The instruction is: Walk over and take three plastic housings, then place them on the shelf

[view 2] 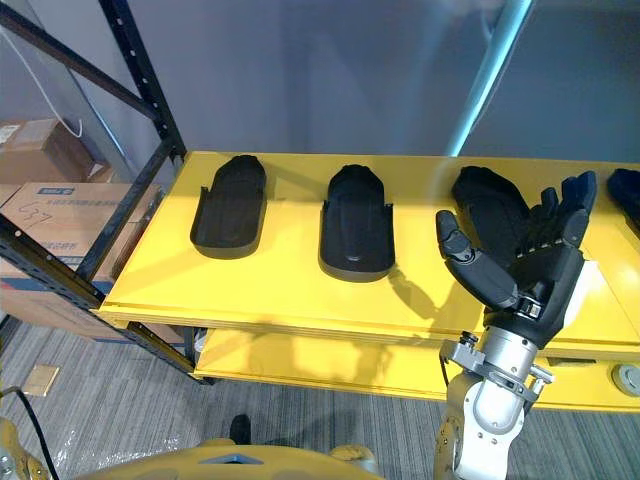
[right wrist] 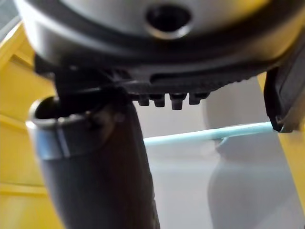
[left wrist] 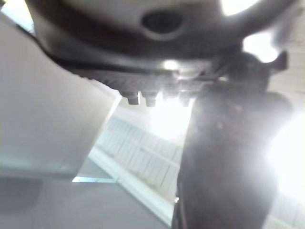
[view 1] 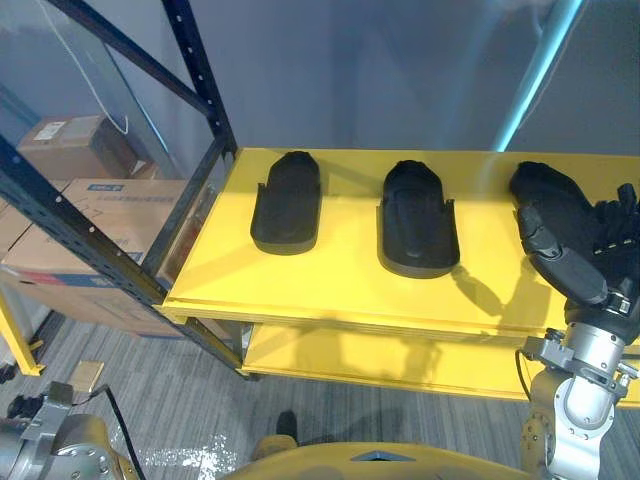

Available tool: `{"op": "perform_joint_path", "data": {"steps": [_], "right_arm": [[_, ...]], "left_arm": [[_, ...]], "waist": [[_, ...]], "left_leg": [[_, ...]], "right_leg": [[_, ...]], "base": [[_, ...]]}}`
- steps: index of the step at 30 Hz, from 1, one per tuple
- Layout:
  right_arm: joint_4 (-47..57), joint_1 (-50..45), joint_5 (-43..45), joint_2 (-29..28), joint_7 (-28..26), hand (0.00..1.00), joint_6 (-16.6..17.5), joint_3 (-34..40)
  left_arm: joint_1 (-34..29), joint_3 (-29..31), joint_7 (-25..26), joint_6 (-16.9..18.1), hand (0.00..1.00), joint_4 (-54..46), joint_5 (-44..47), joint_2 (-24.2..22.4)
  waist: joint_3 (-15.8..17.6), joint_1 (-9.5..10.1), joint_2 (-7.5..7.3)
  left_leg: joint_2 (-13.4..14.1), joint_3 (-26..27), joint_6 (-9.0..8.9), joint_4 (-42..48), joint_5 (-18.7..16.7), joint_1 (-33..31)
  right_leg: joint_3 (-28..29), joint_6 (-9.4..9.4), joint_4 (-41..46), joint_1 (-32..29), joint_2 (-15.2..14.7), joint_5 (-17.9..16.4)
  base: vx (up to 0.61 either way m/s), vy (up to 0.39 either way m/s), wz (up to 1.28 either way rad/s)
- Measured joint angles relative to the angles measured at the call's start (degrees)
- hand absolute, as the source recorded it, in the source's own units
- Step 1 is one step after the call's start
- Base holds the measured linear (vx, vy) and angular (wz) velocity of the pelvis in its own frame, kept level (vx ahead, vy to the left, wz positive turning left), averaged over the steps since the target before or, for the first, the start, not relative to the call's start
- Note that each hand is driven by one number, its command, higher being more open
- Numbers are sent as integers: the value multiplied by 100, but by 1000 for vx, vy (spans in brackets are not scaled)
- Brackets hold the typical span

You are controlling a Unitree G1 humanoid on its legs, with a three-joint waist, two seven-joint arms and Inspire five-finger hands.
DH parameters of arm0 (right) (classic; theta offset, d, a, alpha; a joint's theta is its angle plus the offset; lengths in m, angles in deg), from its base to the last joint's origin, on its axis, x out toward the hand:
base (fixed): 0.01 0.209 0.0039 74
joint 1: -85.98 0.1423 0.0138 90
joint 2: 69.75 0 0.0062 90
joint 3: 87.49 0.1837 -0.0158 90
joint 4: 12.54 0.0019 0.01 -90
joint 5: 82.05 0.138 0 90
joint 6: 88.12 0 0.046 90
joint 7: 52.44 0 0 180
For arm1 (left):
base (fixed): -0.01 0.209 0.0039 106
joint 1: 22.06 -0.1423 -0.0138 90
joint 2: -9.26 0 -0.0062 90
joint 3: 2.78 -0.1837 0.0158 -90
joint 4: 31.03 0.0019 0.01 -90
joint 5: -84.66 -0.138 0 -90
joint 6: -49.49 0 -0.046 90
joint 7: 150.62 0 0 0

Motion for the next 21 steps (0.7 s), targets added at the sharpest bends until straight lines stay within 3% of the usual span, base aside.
{"op": "perform_joint_path", "data": {"steps": [1,3,5,7,10,11,13,15,16,21], "right_arm": [[-40,1,-3,0,7,100,1,-29],[-169,8,-10,0,23,100,1,-82],[-330,10,-188,0,138,100,0,-134],[-560,8,-436,0,335,100,-3,-183],[-695,-4,-629,-1,558,100,-2,-174],[-694,-23,-693,0,621,100,-1,-166],[-695,-131,-964,-3,866,100,-1,-40],[-695,-280,-1084,-7,998,100,0,103],[-695,-431,-1144,-9,1119,100,0,311],[-951,-791,-2254,-1,1783,100,-124,1424]], "left_arm": [[-2,137,281,-172,100,-66,-281,-15],[-4,274,278,-559,100,-11,-356,-28],[-3,292,62,-1071,100,346,-306,-28],[-5,252,-476,-1702,100,1194,101,-25],[-13,204,-986,-2219,100,2640,814,-18],[-16,205,-1066,-2283,100,2925,963,-18],[-28,201,-1422,-2462,100,3774,1550,-17],[-154,175,-1622,-2509,100,4091,1780,-20],[-271,158,-1872,-2502,100,4268,2106,-27],[-291,180,-2203,-2476,100,5128,3238,-32]], "waist": [[1,22,-4],[6,36,-13],[10,40,-18],[16,18,-28],[24,-39,-59],[23,-45,-76],[119,-87,-272],[72,-88,-364],[12,-100,-483],[5,-249,-517]], "left_leg": [[-3,-17,0,0,10,-16],[-4,-37,-33,0,37,-26],[-5,-48,-34,-1,47,-38],[-3,-39,-34,-2,48,-37],[16,70,-39,-2,35,-29],[25,111,-38,-2,28,-30],[48,258,-36,-1,-23,49],[60,404,-54,2,-83,66],[76,551,-51,19,-114,123],[93,990,-74,20,-294,401]], "right_leg": [[-15,8,0,-3,0,6],[-31,30,0,-1,0,19],[-39,44,-1,-3,2,30],[-28,47,-2,-8,2,32],[82,50,-1,-68,7,37],[127,49,0,-96,11,38],[287,47,10,-115,19,38],[428,49,28,-192,17,38],[562,47,98,-223,14,36],[952,48,122,-216,5,27]], "base": [[-11,-13,8],[-13,-13,6],[-6,-5,2],[0,0,0],[-4,-3,-15],[6,-3,-26],[12,-3,-34],[45,8,-42],[87,11,-43],[31,15,-48]]}}
